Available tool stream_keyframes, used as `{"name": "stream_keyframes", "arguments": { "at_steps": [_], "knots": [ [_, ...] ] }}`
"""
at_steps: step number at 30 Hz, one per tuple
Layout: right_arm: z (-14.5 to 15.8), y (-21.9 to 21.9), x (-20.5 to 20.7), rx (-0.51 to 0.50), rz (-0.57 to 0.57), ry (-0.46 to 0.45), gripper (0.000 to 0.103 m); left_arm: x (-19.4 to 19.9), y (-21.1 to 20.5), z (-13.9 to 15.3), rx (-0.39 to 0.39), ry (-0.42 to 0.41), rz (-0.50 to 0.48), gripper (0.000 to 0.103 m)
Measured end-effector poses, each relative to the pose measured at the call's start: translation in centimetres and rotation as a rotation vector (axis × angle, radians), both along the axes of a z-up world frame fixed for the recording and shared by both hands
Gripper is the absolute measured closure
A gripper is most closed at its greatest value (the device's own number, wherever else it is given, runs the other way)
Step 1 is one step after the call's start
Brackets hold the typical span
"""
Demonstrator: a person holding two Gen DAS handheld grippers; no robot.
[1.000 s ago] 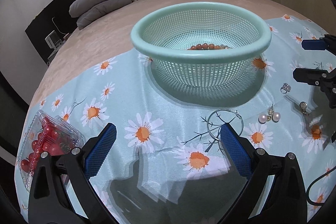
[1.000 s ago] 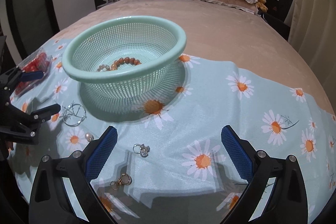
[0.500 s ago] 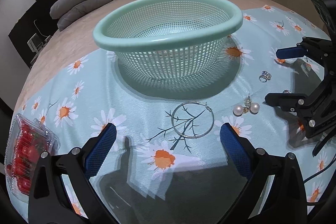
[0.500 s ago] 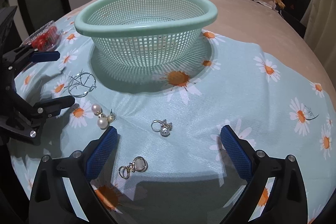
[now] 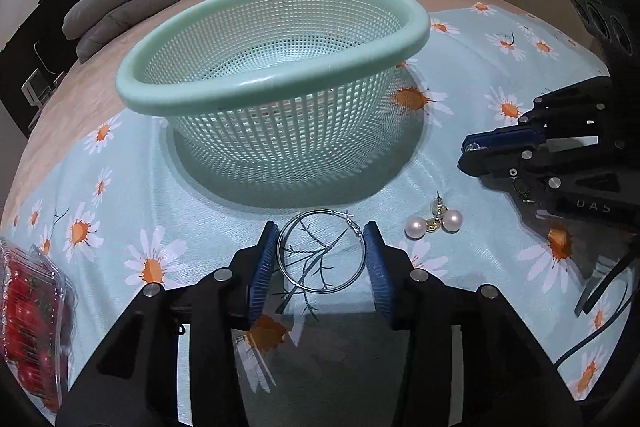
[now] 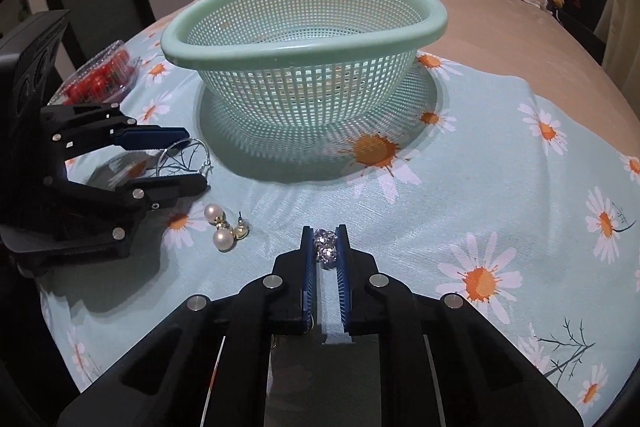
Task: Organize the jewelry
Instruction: 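Grasp the silver hoop with branch pendant with left tool while right tool grasps a silver ring, then carry the hoop pendant with left tool while right tool carries the ring over the basket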
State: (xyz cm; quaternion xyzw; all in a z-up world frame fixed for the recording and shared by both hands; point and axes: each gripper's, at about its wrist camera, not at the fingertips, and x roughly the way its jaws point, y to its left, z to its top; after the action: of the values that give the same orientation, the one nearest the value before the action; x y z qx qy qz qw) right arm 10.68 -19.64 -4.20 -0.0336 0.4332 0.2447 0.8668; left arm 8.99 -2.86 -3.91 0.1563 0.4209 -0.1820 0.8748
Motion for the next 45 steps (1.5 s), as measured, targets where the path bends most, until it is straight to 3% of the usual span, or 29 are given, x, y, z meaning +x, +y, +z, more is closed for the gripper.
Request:
{"name": "stream_keyframes", "arguments": {
  "at_steps": [13,24,37,45],
  "knots": [
    [3.3,-1.9,-0.8,0.038,0.015,-0.031,0.093,-0.9,0.8,1.0,0.024,0.0,-0.011,0.058],
    [4.9,-2.9,-1.3,0.052,0.025,-0.061,0.093,-1.5,2.0,4.2,-0.011,-0.048,0.006,0.058],
    [7.8,-3.6,-1.4,0.137,0.022,-0.122,0.093,-1.7,3.4,8.3,-0.05,-0.11,0.06,0.058],
    [8.3,-4.2,-0.2,0.25,-0.029,-0.121,0.093,-0.9,4.1,10.0,-0.094,-0.131,0.107,0.058]
  ]
}}
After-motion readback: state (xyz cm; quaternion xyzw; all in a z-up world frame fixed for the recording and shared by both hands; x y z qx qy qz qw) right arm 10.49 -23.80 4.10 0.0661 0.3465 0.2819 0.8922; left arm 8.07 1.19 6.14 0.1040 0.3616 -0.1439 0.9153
